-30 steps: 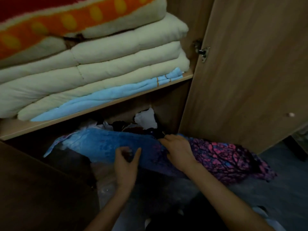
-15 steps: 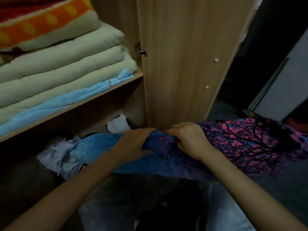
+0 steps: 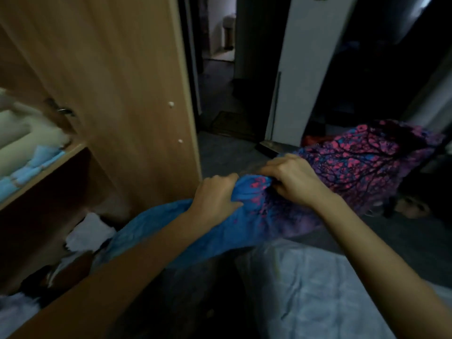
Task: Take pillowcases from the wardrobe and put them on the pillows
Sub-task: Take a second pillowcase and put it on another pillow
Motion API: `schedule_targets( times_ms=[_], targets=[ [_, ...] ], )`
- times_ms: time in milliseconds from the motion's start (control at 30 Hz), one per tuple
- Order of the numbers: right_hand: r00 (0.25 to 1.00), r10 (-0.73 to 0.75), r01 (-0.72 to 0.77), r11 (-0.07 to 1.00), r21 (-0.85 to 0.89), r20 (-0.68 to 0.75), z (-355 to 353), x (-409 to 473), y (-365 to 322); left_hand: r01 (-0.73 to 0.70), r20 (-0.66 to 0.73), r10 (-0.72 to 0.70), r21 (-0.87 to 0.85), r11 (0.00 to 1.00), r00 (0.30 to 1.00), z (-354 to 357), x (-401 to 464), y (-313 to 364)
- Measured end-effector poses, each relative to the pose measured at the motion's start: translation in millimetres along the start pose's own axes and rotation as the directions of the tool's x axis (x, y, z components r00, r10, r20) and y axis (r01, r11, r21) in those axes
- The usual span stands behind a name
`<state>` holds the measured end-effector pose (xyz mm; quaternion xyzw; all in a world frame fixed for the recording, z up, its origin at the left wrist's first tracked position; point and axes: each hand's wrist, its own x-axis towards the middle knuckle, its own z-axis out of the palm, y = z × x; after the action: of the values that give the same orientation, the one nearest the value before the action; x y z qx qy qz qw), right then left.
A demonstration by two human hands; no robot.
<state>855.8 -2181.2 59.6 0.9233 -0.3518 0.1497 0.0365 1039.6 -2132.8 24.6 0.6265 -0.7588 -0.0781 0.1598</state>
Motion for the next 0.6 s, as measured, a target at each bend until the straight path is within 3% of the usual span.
schedule_targets(
  times_ms=[467,600],
  targets=[
    [0.929,0.293,-0.323,0.941,-0.106,-0.225,7.3,-47.6,125.2,-0.265,-0.018,0.265,-0.106,0.958,0.964,47.4,124.9,85.1],
    [0.896,0.315,-0.361,0.927,-0.101,-0.311,10.7,-50.7,151.3,-0.311,-0.032,0.31,-0.116,0.943,0.95,57.5,155.4,96.5]
  ],
)
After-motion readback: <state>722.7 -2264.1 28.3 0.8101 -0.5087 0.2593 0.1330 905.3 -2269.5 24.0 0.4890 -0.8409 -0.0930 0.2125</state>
